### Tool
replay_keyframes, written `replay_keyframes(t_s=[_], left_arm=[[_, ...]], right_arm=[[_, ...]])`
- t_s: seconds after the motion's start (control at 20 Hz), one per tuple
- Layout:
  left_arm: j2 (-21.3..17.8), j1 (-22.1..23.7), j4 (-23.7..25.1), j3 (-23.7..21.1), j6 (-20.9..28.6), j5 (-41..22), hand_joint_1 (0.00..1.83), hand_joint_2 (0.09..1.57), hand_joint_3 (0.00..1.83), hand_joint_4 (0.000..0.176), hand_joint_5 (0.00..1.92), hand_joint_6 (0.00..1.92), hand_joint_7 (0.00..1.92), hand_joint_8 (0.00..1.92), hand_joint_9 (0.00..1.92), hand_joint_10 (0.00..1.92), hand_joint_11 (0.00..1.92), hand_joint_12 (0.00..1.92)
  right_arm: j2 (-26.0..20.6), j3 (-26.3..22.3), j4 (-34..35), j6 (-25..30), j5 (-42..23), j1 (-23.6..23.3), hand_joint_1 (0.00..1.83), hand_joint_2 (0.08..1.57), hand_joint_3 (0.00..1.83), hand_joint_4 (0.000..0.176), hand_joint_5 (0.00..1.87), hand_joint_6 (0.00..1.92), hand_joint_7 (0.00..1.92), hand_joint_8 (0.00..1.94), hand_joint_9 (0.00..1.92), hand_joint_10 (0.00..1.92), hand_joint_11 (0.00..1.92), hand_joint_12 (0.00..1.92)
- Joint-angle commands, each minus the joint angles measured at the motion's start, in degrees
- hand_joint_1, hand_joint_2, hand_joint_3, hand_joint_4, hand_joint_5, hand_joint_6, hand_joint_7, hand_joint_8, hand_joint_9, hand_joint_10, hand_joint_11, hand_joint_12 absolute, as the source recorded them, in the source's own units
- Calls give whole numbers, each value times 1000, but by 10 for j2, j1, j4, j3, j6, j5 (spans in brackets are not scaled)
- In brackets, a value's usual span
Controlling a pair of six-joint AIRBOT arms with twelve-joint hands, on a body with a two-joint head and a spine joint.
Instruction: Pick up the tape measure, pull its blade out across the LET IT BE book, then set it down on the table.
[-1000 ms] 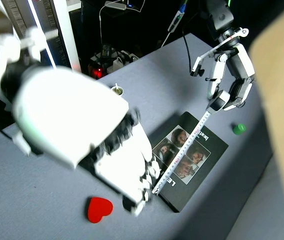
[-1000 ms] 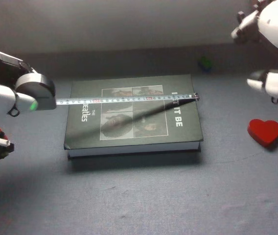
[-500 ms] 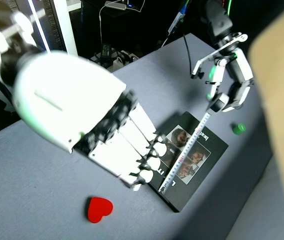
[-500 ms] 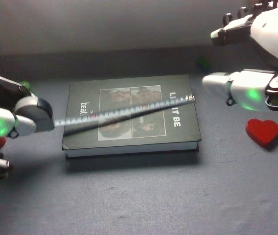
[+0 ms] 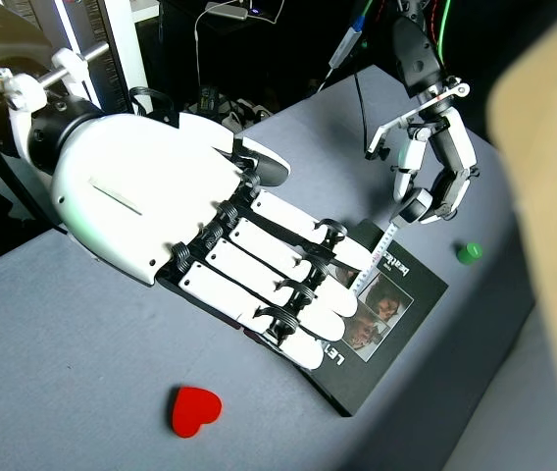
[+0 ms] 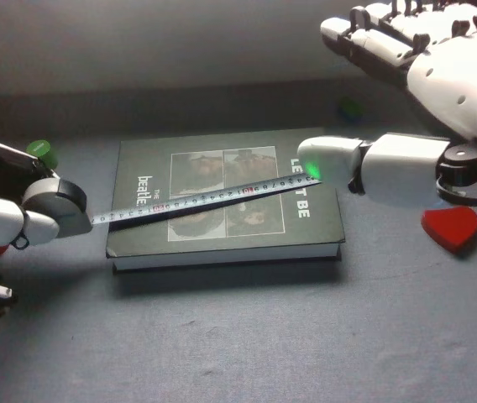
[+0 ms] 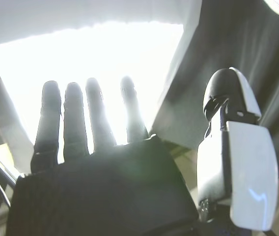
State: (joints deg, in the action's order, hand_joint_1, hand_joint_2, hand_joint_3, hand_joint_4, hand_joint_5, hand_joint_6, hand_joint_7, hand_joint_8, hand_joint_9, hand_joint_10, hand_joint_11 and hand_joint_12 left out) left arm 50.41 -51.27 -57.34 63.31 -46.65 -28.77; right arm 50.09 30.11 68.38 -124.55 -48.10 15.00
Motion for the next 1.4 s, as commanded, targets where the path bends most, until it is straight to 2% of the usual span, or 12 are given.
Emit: replay_keyframes(t_s=[0.0, 0.2, 0.25, 0.3, 0.5, 0.55, 0.6, 1.05, 1.1, 1.15, 1.25, 1.35], left_arm=[[1, -1, 17, 7, 6, -51, 1497, 1094, 1, 0, 952, 833, 963, 966, 944, 1128, 851, 1483], [11, -10, 41, 15, 27, -49, 1496, 1094, 0, 0, 951, 839, 958, 967, 945, 1125, 853, 1483], [12, -9, 41, 16, 27, -49, 1405, 1102, 2, 0, 952, 887, 970, 983, 948, 1209, 866, 1284], [12, -9, 41, 16, 27, -49, 1386, 1105, 0, 0, 951, 899, 972, 989, 947, 1228, 884, 1206], [13, -9, 42, 17, 27, -50, 1381, 1106, 0, 0, 949, 903, 972, 988, 946, 1236, 890, 1186], [13, -8, 43, 18, 27, -50, 1473, 1097, 3, 0, 944, 867, 960, 964, 941, 1156, 863, 1421], [13, -6, 46, 18, 27, -50, 1491, 1095, 3, 0, 941, 862, 957, 958, 940, 1140, 859, 1468], [12, 6, 51, 23, 27, -50, 1495, 1097, 1, 0, 939, 858, 955, 959, 938, 1139, 857, 1484], [12, 8, 52, 22, 27, -50, 1404, 1105, 2, 0, 938, 906, 968, 977, 945, 1223, 869, 1284], [11, 12, 53, 20, 27, -50, 1385, 1109, 0, 0, 936, 917, 969, 983, 946, 1242, 888, 1205], [6, 33, 51, 13, 16, -49, 1381, 1110, 0, 0, 935, 914, 969, 988, 946, 1248, 894, 1183], [-3, 65, 31, 1, -27, -31, 1381, 1110, 0, 0, 935, 913, 969, 988, 945, 1248, 894, 1182]], right_arm=[[-2, -2, -45, 6, -34, -4, 0, 1033, 0, 152, 15, 0, 0, 0, 0, 0, 0, 317], [0, -3, -45, 7, -32, -2, 0, 1033, 0, 151, 16, 0, 9, 2, 0, 0, 0, 331], [0, -3, -45, 7, -31, -2, 0, 1034, 0, 151, 15, 0, 13, 4, 0, 0, 0, 334], [0, -3, -45, 7, -30, -2, 0, 1034, 0, 151, 16, 0, 23, 7, 0, 0, 0, 337], [1, -3, -45, 7, -29, -1, 0, 1038, 1, 151, 15, 0, 28, 7, 0, 0, 0, 345], [1, -3, -45, 7, -29, -1, 0, 1041, 3, 151, 15, 0, 29, 6, 0, 0, 0, 347], [1, -3, -45, 7, -28, -1, 0, 1048, 6, 151, 14, 0, 28, 6, 0, 0, 0, 348], [2, -4, -48, 7, -27, 1, 0, 1073, 3, 142, 27, 2, 54, 3, 15, 2, 0, 473], [2, -4, -48, 7, -27, 1, 0, 1077, 2, 142, 38, 4, 66, 5, 21, 3, 0, 498], [2, -4, -49, 7, -27, 2, 0, 1078, 2, 142, 45, 4, 77, 5, 30, 4, 0, 522], [2, -4, -49, 7, -27, 2, 0, 1094, 7, 142, 52, 3, 90, 5, 42, 5, 0, 552], [2, -4, -50, 8, -27, 2, 0, 1097, 5, 142, 54, 3, 95, 4, 45, 4, 0, 581]])
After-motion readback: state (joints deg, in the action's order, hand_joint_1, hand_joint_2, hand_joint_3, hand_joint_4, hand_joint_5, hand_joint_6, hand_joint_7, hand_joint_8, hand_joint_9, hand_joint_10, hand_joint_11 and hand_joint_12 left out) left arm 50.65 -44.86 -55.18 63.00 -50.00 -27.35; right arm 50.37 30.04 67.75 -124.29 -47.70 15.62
